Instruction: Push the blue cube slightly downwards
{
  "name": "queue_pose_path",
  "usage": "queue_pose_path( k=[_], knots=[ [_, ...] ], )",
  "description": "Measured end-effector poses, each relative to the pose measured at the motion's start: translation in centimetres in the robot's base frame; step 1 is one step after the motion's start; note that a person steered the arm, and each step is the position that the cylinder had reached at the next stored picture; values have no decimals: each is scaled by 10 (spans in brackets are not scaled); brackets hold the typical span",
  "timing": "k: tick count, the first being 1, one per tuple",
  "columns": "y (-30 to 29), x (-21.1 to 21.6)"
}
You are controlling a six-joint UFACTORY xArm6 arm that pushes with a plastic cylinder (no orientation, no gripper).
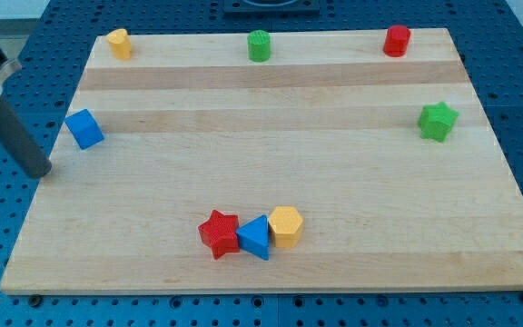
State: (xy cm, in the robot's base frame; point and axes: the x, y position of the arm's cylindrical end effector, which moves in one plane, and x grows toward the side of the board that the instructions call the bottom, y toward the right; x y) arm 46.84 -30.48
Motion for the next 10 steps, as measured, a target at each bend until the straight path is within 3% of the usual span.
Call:
queue_pose_path(
  k=[3, 5, 7, 10],
  knots=[
    [0, -55],
    [8, -127],
    [28, -82],
    [41, -64]
  ],
)
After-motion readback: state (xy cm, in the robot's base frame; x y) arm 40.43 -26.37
